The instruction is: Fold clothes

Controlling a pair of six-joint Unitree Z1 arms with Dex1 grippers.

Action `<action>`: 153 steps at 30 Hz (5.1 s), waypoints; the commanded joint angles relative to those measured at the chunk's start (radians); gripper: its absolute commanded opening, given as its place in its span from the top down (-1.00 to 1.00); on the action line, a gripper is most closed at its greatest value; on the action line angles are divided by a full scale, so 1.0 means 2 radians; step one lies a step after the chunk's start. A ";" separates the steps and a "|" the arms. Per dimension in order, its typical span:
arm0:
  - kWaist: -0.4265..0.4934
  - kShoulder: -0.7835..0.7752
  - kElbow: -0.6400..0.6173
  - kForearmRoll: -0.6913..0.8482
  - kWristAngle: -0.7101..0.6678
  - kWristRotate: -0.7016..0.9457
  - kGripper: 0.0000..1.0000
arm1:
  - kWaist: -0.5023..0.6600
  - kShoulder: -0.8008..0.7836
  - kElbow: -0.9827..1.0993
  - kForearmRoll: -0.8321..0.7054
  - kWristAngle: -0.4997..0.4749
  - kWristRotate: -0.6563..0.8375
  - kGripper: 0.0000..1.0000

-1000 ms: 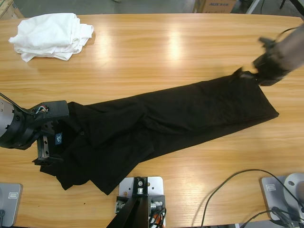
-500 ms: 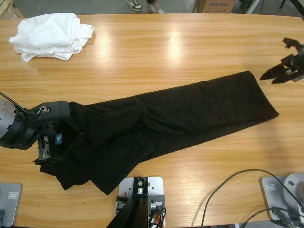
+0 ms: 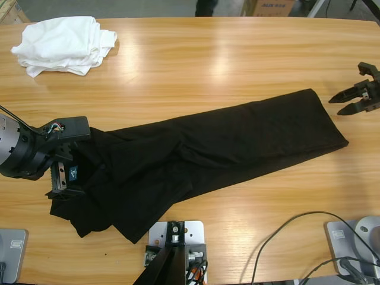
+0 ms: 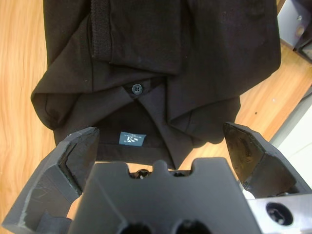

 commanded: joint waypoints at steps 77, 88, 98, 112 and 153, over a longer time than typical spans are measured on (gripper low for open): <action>-0.003 0.034 -0.031 0.021 0.010 -0.010 -0.99 | -0.005 -0.056 -0.038 0.028 -0.189 0.083 1.00; -0.003 0.033 -0.030 0.021 0.010 -0.010 -0.99 | -0.031 -0.150 -0.032 0.037 -0.340 0.155 1.00; -0.003 0.030 -0.027 0.021 0.009 -0.010 -0.99 | -0.031 -0.184 -0.039 0.061 -0.352 0.162 1.00; -0.003 0.034 -0.018 0.017 0.006 -0.011 -0.99 | 0.364 -0.239 -0.129 0.172 -0.290 0.342 1.00; -0.003 0.017 0.005 0.016 0.011 -0.024 -1.00 | 0.754 0.100 -0.573 0.316 -0.254 0.449 1.00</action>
